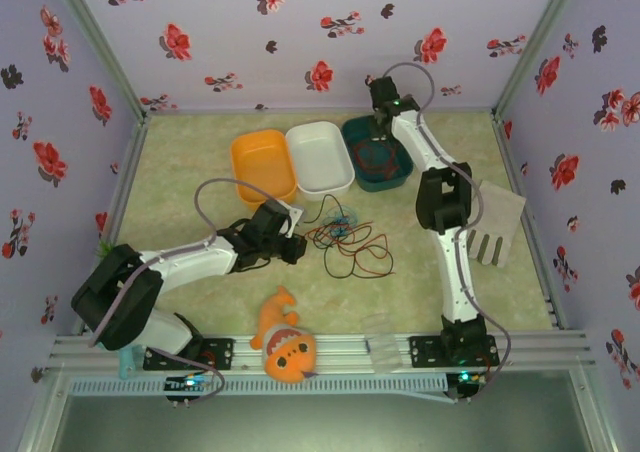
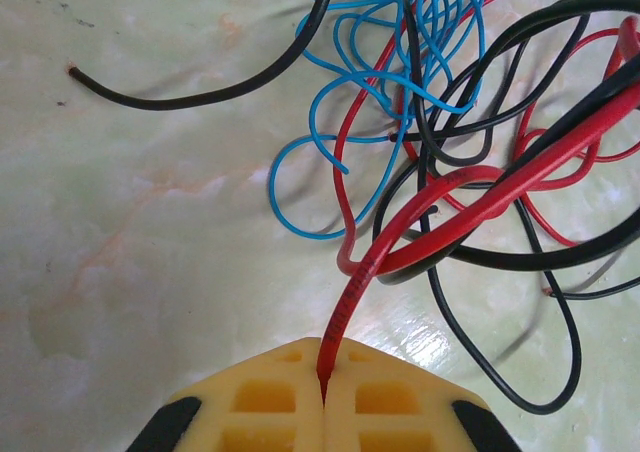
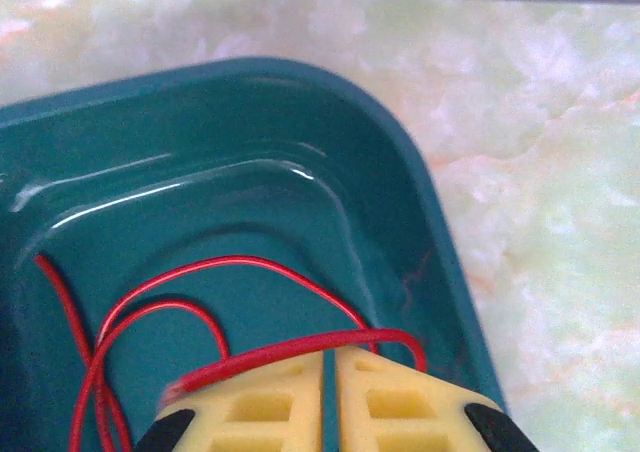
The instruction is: Untangle the cables
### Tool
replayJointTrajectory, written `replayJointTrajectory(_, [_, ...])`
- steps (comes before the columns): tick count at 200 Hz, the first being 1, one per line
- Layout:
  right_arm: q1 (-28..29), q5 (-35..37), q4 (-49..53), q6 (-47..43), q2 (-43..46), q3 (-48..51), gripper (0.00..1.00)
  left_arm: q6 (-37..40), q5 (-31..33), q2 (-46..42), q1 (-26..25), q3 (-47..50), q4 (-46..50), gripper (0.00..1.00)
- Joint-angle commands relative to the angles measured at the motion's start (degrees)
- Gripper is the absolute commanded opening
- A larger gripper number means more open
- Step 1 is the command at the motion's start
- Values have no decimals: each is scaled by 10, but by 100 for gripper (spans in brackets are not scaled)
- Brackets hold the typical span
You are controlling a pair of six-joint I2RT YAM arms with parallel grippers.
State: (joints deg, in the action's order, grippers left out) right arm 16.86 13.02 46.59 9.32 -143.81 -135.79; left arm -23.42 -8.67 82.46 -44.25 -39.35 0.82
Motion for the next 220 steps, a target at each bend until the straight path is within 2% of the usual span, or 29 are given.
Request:
replayJointTrajectory(1, [-2,-14,10,-15,-36,-29,11,9,-10,7,-1,-13,-7,0])
replayJointTrajectory(34, [-1,-27,18,-14,-44,-39,15,7,-9,7,-1,-12,-7,0])
replayJointTrajectory(65, [3,-41,24,-12,-26,-40,23,9,-9,8,0,-18,-3,0])
replayJointTrajectory(125, [30,-56,45,-1,80,-9,43,12,-9,4,0,-24,4,0])
replayJointTrajectory(167, [35,-59,9,15,152,60,45,12,-9,1,-1,-24,3,0])
replayJointTrajectory(220, [36,1,12,26,191,90,45,9,-9,0,-1,-23,-1,0])
